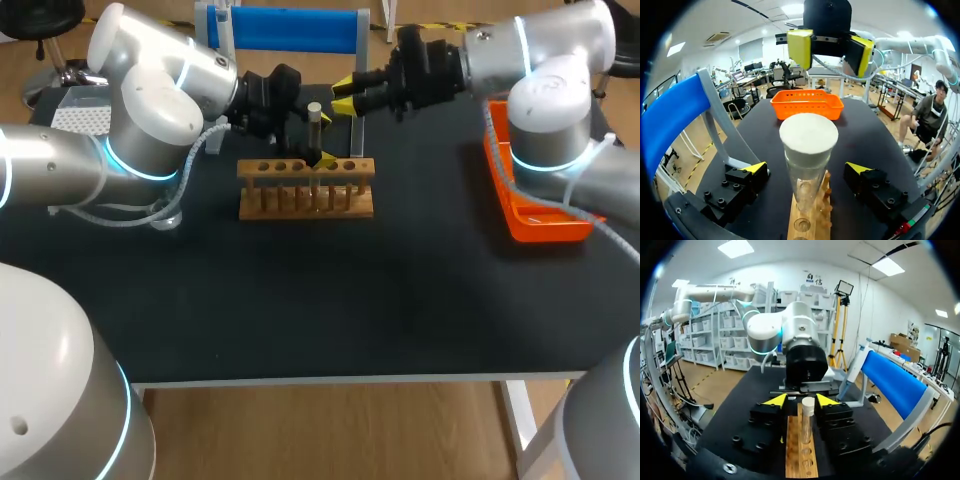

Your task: Invert the test tube, pick up the pipette, mount the tip to pipette, aspirate from beaker and dispense into the tube, eject the tip, return the pipette, and cap with the stopper.

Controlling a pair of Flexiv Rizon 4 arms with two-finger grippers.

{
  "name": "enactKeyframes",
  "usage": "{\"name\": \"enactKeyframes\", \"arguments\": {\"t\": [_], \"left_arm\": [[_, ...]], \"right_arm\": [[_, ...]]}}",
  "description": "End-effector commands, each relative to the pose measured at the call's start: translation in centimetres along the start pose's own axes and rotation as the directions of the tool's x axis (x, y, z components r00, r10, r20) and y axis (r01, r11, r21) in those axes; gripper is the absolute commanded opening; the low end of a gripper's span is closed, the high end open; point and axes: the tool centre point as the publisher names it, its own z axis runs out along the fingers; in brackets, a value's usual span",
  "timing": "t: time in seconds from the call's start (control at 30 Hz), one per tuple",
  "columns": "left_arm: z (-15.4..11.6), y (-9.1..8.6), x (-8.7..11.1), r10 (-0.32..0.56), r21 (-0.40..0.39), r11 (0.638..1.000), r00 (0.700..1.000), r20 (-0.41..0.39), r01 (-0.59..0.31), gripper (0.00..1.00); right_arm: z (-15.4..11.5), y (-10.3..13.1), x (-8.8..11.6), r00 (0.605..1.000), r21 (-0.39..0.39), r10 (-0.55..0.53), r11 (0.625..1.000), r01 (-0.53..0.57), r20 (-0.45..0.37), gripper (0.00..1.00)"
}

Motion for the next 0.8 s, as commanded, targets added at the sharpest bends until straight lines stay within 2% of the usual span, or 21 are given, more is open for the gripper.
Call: {"name": "enactKeyframes", "arguments": {"t": [0.03, 0.33, 0.8], "left_arm": [[0.0, 0.0, 0.0, -0.001, -0.002, 1.0, 1.0, -0.001, 0.001, 1.0], [0.0, 0.0, 0.0, -0.001, -0.002, 1.0, 1.0, -0.001, 0.001, 1.0], [0.0, 0.0, 0.0, -0.001, -0.002, 1.0, 1.0, -0.001, 0.001, 1.0]], "right_arm": [[0.5, -0.1, 0.0, 1.0, -0.131, 0.01, 0.991, -0.011, -0.005, 0.0], [1.5, 0.5, -0.6, 0.996, -0.245, 0.068, 0.966, -0.081, -0.062, 0.0], [3.3, 0.5, -0.9, 0.992, -0.26, 0.081, 0.96, -0.104, -0.095, 0.0]]}}
